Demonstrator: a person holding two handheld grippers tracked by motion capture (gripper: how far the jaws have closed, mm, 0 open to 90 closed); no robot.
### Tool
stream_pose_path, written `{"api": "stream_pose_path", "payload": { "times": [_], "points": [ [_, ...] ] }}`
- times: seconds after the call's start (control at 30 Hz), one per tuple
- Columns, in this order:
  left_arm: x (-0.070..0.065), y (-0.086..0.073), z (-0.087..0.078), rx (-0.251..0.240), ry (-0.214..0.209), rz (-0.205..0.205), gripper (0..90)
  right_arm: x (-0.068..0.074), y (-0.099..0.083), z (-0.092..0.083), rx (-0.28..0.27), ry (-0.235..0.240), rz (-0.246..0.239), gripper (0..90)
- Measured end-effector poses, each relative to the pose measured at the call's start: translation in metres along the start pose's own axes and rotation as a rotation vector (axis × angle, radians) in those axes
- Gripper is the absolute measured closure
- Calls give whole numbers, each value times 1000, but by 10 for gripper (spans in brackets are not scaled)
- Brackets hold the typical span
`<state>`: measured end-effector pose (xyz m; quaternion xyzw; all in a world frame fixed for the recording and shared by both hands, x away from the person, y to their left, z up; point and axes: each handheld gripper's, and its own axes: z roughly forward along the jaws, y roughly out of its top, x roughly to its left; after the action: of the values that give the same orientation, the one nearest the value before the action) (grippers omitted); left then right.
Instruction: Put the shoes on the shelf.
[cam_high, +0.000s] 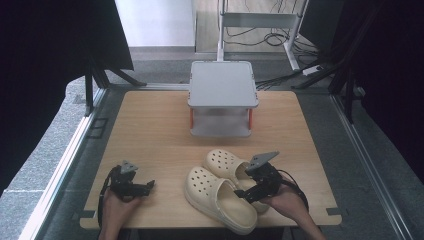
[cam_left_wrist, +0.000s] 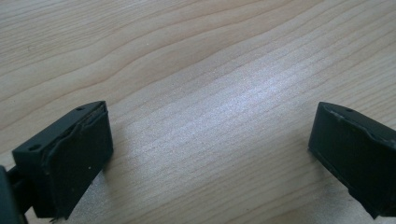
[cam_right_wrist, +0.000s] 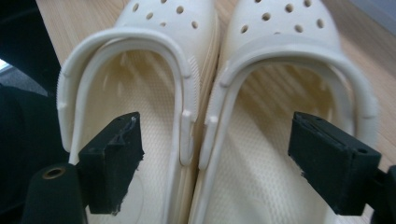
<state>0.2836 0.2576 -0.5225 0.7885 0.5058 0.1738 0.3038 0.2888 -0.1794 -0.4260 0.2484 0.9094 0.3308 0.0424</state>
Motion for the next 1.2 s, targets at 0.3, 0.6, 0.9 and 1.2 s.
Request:
{"api": "stream_pose_path", "payload": {
  "times": [0.3, 0.6, 0.9, 1.2],
  "points": [
    [0, 0, 0, -1, 0, -1, 0, 3, 0, 24, 17, -6, -23, 137],
    [0, 0, 0, -1, 0, -1, 0, 9, 9, 51, 34, 12, -52, 139],
    [0, 0, 0, -1, 0, -1, 0, 8, 16, 65, 61, 13, 3, 308],
    [0, 0, 0, -1, 0, -2, 0, 5, 19, 60, 81, -31, 59, 627]
  ]
}}
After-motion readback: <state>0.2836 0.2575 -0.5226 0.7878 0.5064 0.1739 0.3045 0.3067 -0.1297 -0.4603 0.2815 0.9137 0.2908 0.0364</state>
